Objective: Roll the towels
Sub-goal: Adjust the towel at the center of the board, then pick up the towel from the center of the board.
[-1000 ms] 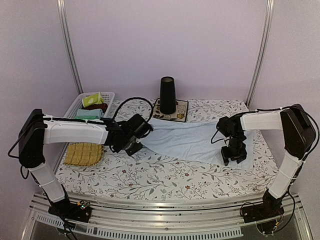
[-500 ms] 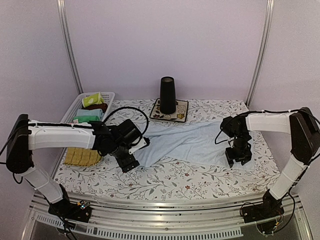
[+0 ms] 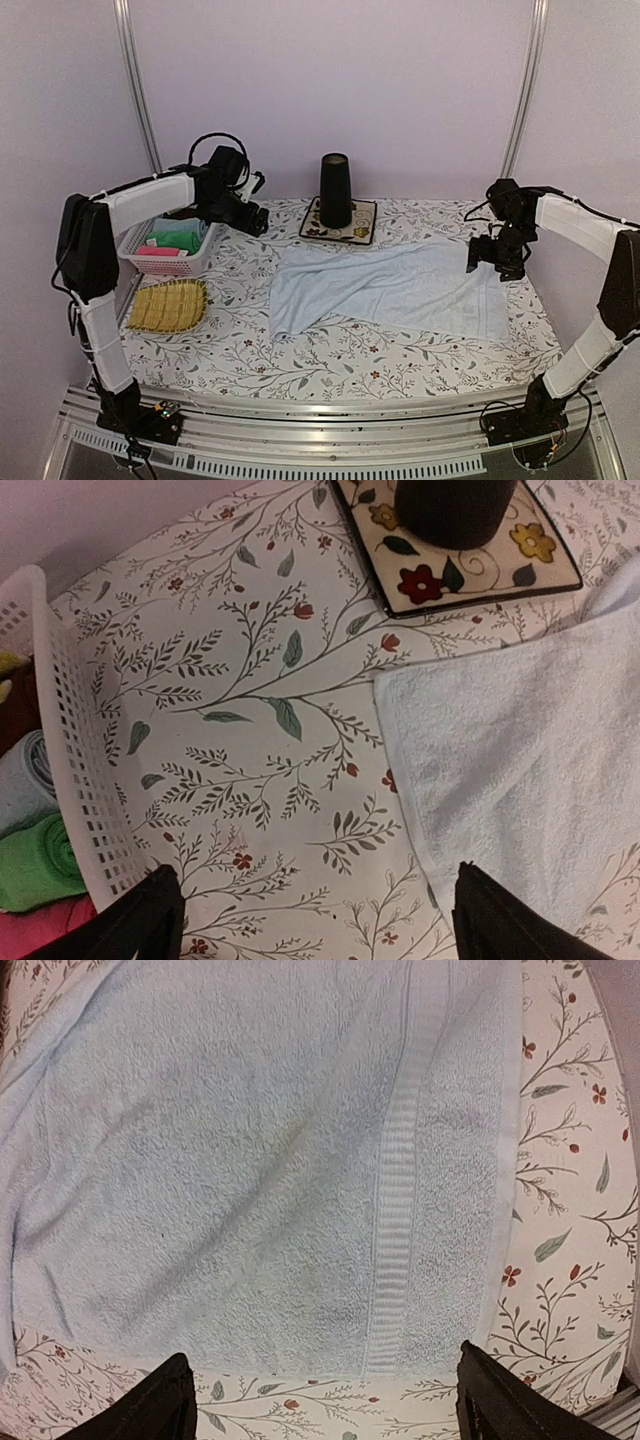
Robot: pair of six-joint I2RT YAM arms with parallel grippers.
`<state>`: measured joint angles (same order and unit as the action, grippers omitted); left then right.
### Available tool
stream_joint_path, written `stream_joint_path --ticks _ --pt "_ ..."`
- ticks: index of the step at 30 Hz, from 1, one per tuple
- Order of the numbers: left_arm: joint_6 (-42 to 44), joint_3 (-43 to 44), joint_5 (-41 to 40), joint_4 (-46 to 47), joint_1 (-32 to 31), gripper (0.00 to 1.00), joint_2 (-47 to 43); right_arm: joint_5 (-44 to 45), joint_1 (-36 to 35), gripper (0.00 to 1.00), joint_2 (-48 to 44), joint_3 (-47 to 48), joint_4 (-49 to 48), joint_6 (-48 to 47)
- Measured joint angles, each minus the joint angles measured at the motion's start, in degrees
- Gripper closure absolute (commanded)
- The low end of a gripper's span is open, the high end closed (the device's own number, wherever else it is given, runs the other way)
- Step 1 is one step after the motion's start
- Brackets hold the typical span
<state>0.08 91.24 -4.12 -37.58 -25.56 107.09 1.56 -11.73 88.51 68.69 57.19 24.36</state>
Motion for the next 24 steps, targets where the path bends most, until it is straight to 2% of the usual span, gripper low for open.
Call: stream_joint_path --ticks 4,9,16,19,24 --pt "-1.9 11.0 4.3 -0.2 2.2 0.21 12.5 0.3 3.6 0.1 3.8 5.8 -2.3 -0.6" --pt "-3.4 21.0 9.4 -1.8 2.3 0.24 25.8 1.1 9.0 0.11 10.0 8.2 -4.7 -1.0" --pt "-4.8 23.5 12.6 -3.7 2.3 0.26 31.5 2.8 15.1 0.12 17.6 14.3 -5.6 -1.9" --pt "-5.0 24.7 13.1 -3.7 2.1 0.27 32.6 3.3 16.5 0.13 18.6 15.0 -6.1 -2.1" --pt "-5.8 27.7 13.4 -3.6 1.8 0.33 33.9 3.9 18.1 0.14 19.2 15.6 -6.4 -2.1"
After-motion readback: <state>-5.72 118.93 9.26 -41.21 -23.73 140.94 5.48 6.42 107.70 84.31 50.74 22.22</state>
